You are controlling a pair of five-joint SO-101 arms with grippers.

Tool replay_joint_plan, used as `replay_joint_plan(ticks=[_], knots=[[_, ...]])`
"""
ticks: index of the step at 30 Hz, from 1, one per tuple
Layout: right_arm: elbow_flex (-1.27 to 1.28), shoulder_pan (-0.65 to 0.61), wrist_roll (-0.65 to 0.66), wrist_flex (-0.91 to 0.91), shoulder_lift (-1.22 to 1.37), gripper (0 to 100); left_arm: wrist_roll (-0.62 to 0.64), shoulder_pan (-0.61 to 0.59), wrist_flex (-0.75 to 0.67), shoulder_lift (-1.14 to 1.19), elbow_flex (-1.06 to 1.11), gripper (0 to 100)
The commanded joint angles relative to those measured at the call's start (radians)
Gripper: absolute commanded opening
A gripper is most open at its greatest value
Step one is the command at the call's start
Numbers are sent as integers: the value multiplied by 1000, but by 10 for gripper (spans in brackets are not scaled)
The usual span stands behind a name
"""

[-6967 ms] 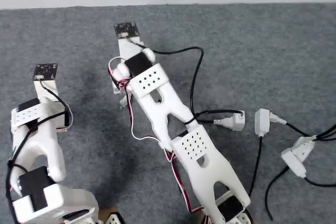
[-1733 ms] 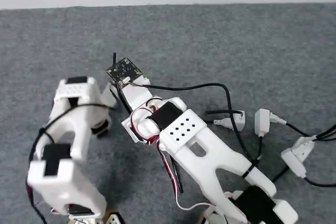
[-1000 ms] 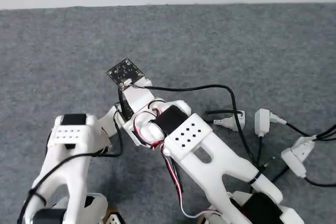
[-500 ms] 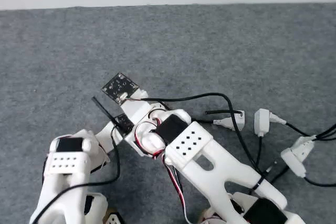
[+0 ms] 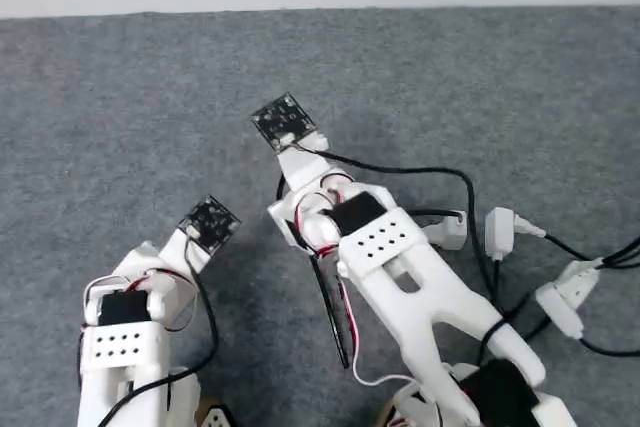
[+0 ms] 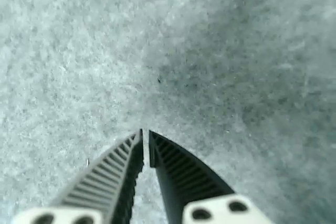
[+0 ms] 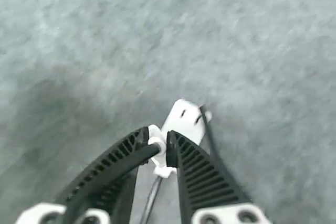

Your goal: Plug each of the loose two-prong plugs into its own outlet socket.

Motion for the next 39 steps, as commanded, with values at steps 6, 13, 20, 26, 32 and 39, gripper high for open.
replay_joint_plan(ticks=[6, 13, 20, 26, 32, 39], knots=[[77, 31, 158, -272, -24, 8, 18, -15, -21, -17, -13, 12], [74, 31, 285, -271, 64, 8, 17, -12, -25, -17, -7, 12], [44, 51, 311, -228, 93, 8, 15, -9, -25, -17, -5, 12], [37, 82, 390, -229, 97, 8, 14, -9, -25, -17, -4, 12], [25, 90, 430, -229, 99, 8, 14, -9, -25, -17, -4, 12], [29, 84, 428, -223, 101, 8, 14, -9, -25, -17, -4, 12]])
